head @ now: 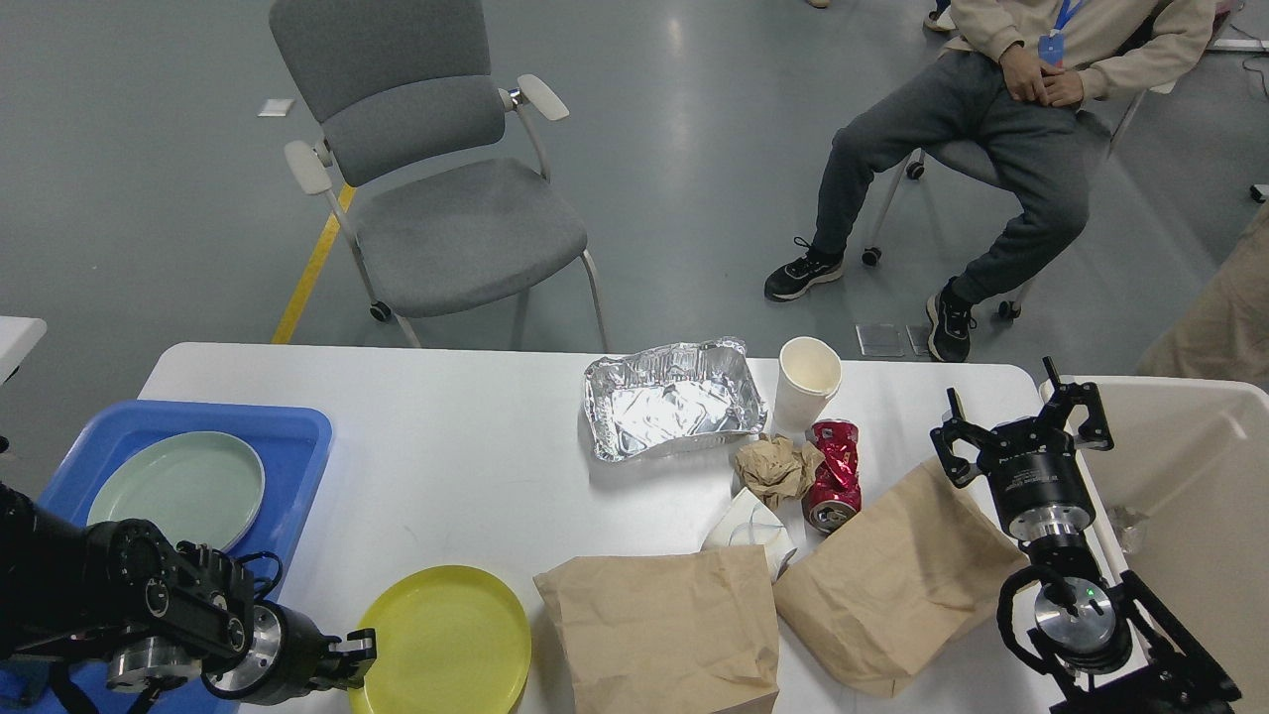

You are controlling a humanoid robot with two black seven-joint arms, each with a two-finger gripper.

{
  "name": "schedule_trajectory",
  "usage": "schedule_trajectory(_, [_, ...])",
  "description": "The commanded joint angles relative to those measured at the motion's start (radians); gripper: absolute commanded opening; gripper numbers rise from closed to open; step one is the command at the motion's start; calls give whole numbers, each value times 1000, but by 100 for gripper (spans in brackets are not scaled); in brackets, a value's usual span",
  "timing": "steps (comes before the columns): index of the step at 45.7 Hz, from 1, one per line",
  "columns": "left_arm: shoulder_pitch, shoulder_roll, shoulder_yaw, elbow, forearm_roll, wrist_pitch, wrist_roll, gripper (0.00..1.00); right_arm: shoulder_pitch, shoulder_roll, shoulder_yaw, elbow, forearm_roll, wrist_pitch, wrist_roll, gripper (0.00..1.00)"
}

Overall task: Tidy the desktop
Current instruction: 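Lift the yellow plate and swing it over the blue tray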

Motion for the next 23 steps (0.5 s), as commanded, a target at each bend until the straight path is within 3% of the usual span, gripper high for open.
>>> schedule_trajectory(1, [0, 0, 0, 0, -1, 6, 1, 0, 0, 0, -1, 1, 0, 0, 0, 100])
schedule_trajectory(13, [-23, 16, 8, -17, 1, -10, 2, 0, 0, 0, -1, 0, 0, 0, 0, 100])
schedule_trajectory(23, [-241, 112, 106, -115, 1, -135, 2, 0, 0, 0, -1, -1, 0, 0, 0, 100])
